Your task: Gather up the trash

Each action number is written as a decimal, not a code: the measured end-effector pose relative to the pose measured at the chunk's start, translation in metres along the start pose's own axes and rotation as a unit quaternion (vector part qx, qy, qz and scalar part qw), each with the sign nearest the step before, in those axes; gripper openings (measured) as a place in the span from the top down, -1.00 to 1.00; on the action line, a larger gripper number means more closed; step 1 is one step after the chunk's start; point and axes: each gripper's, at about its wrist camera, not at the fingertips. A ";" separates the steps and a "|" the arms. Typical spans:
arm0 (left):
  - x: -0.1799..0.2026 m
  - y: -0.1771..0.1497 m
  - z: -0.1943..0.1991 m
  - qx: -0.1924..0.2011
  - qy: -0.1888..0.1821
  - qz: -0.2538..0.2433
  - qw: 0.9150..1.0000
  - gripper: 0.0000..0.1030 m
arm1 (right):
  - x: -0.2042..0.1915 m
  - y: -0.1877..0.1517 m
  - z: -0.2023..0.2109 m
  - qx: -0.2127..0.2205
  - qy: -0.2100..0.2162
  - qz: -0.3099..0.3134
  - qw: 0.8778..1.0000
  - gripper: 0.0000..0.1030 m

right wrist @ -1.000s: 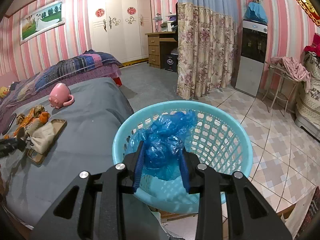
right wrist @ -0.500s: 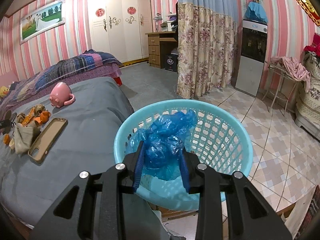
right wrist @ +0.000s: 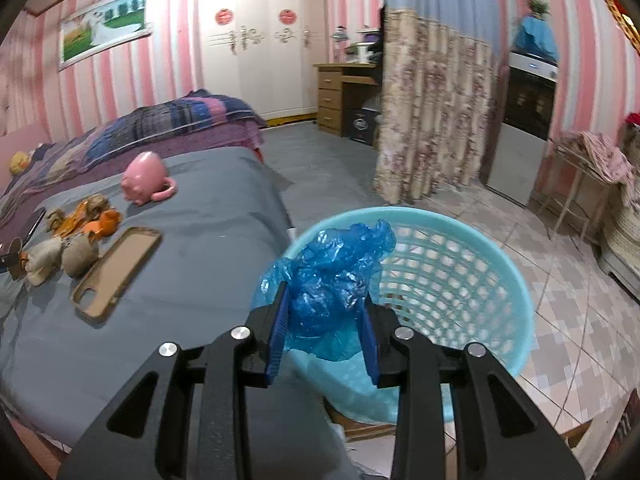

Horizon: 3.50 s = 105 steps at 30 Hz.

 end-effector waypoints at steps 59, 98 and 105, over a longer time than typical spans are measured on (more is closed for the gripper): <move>-0.047 0.002 0.029 0.010 -0.025 -0.045 0.999 1.00 | -0.338 0.039 -0.040 -0.080 0.225 0.152 0.959 -0.27; 0.277 0.021 0.041 0.104 -0.109 -0.228 0.962 1.00 | -0.001 0.054 0.059 0.040 0.001 0.017 0.999 0.82; 0.354 -0.007 0.016 0.075 -0.175 -0.255 0.948 1.00 | 0.068 0.025 0.059 0.024 -0.074 -0.029 0.997 0.82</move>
Point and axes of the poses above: each gripper's, at about its wrist camera, not at the fingertips, and z roughly against the way its jaws point, x to its right, y to its top, and after that the axes turned 3 degrees about z, right-handed
